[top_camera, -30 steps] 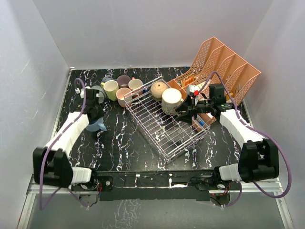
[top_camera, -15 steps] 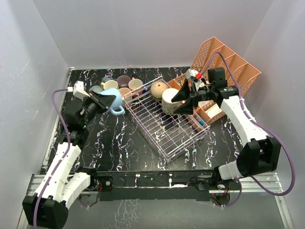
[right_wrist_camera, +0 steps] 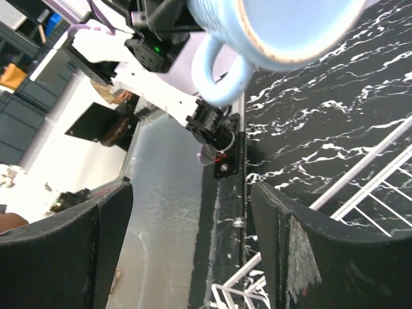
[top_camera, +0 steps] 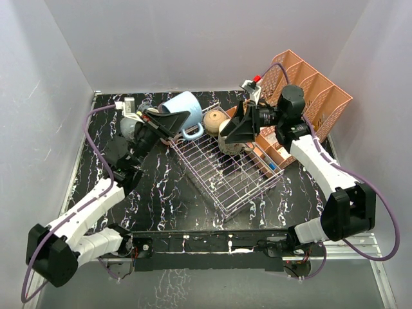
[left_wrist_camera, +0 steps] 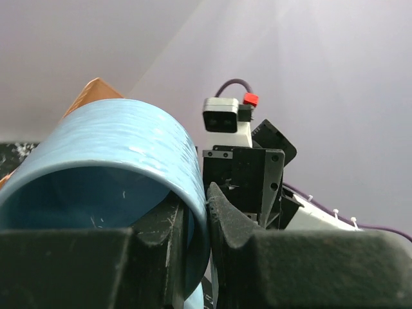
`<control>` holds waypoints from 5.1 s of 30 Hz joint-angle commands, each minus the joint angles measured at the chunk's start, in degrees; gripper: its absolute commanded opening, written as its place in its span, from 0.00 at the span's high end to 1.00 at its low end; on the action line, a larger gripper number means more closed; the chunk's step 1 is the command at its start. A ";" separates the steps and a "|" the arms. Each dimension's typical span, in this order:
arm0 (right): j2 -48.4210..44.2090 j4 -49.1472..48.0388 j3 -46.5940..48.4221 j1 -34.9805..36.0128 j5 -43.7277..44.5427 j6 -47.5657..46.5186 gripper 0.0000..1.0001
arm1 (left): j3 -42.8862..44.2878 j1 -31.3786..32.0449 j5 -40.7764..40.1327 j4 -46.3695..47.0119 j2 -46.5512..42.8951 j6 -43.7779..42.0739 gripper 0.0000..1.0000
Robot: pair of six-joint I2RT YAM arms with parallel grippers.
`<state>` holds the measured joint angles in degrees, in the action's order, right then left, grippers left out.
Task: Load the cups into the dish rack
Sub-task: Turn the cup upside down in the dish rack.
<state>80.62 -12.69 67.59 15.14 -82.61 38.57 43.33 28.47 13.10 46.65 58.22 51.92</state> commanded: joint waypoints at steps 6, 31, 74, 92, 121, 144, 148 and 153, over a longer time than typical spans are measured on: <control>-1.52 -27.92 -3.69 2.67 8.06 30.93 0.17 | 7.66 9.72 -8.56 22.92 7.05 -12.04 1.00; 2.69 -50.40 -11.28 5.26 18.85 50.22 0.74 | 9.36 18.65 -12.37 32.47 15.39 -15.51 1.00; 13.44 26.01 14.42 8.93 35.39 -46.94 0.92 | 12.48 18.68 -43.75 -80.29 -17.10 -31.08 0.03; 15.78 29.59 16.25 11.93 40.42 -51.30 0.92 | 12.51 -11.94 -12.65 -70.65 -7.30 -34.76 0.03; 17.56 34.66 18.29 16.50 54.17 -59.92 0.92 | -7.04 -13.09 -13.76 -70.83 -26.20 -19.01 0.03; 21.49 23.72 18.11 19.24 63.21 -54.16 0.92 | -6.21 -13.17 -16.62 -73.26 -28.70 -19.49 0.03; 20.36 21.39 16.22 19.30 62.42 -52.89 0.92 | -6.85 -13.17 -16.36 -73.18 -29.48 -19.25 0.03; 20.64 19.58 15.39 19.25 62.94 -52.06 0.92 | -6.46 -13.16 -16.45 -73.04 -28.88 -19.25 0.03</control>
<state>106.17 18.20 81.84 34.44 -18.57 -14.92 36.49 15.53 -2.81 -26.00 29.04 32.53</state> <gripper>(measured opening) 0.229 0.971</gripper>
